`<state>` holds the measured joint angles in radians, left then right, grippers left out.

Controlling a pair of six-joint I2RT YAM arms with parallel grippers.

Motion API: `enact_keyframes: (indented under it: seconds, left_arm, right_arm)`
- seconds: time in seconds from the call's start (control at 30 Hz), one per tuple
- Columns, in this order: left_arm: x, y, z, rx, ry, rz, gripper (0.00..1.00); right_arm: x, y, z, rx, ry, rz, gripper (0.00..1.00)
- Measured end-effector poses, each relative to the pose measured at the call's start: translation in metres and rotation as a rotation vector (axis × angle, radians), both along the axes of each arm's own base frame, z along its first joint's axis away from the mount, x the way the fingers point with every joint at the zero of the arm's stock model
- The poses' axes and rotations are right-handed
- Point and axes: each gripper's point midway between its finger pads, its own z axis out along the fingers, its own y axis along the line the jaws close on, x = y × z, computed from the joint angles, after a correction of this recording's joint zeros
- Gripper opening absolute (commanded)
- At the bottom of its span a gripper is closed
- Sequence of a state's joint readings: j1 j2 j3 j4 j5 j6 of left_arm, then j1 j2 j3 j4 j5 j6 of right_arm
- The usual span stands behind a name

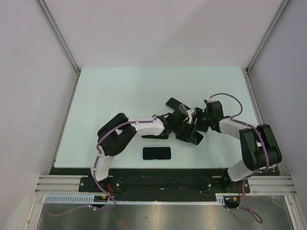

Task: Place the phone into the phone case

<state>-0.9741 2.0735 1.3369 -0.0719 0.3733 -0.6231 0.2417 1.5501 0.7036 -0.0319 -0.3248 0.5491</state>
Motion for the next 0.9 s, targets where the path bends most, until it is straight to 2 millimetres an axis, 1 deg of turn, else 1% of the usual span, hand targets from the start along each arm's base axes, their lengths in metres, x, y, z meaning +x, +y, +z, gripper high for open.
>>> enact_keyframes:
  seconds: [0.17, 0.23, 0.3, 0.37, 0.43, 0.5, 0.53, 0.57, 0.63, 0.67, 0.7, 0.77, 0.8, 0.9]
  left_arm:
    - [-0.002, 0.004, 0.003, 0.004, -0.034, -0.005, 0.68]
    - [-0.007, 0.012, 0.006, 0.012, -0.063, -0.015, 0.76]
    - [-0.01, 0.024, 0.015, 0.014, -0.101, -0.018, 0.8]
    - [-0.01, 0.032, 0.032, -0.004, -0.143, -0.021, 0.81]
    - [-0.004, 0.041, 0.053, -0.038, -0.183, -0.006, 0.81]
    - [0.008, 0.051, 0.071, -0.077, -0.208, 0.017, 0.82]
    - [0.017, 0.06, 0.078, -0.093, -0.216, 0.041, 0.82]
    - [0.028, 0.068, 0.082, -0.101, -0.223, 0.066, 0.82]
    - [0.046, 0.086, 0.082, -0.106, -0.218, 0.111, 0.83]
    - [0.055, 0.096, 0.079, -0.102, -0.208, 0.135, 0.82]
    - [0.06, 0.103, 0.075, -0.099, -0.194, 0.147, 0.83]
    - [0.071, 0.119, 0.067, -0.09, -0.164, 0.181, 0.83]
    - [0.076, 0.128, 0.064, -0.088, -0.149, 0.196, 0.83]
    - [0.082, 0.138, 0.059, -0.089, -0.123, 0.213, 0.83]
  right_arm:
    - [-0.002, 0.0, 0.001, -0.001, 0.006, 0.013, 0.68]
    - [-0.01, -0.003, 0.002, 0.002, 0.036, 0.014, 0.68]
    - [-0.018, -0.008, 0.004, 0.003, 0.062, 0.01, 0.68]
    - [-0.023, -0.018, 0.014, 0.01, 0.07, -0.014, 0.68]
    - [-0.025, -0.029, 0.03, 0.018, 0.047, -0.042, 0.69]
    - [-0.026, -0.041, 0.047, 0.023, 0.01, -0.072, 0.69]
    - [-0.027, -0.046, 0.055, 0.024, -0.01, -0.084, 0.69]
    - [-0.028, -0.053, 0.064, 0.024, -0.033, -0.102, 0.7]
    - [-0.032, -0.061, 0.073, 0.027, -0.053, -0.122, 0.7]
    - [-0.036, -0.066, 0.074, 0.03, -0.053, -0.136, 0.69]
    - [-0.04, -0.07, 0.073, 0.034, -0.047, -0.148, 0.69]
    - [-0.054, -0.077, 0.063, 0.048, -0.016, -0.17, 0.69]
    - [-0.062, -0.078, 0.055, 0.055, 0.013, -0.18, 0.69]
    - [-0.086, -0.07, 0.036, 0.082, 0.109, -0.173, 0.69]
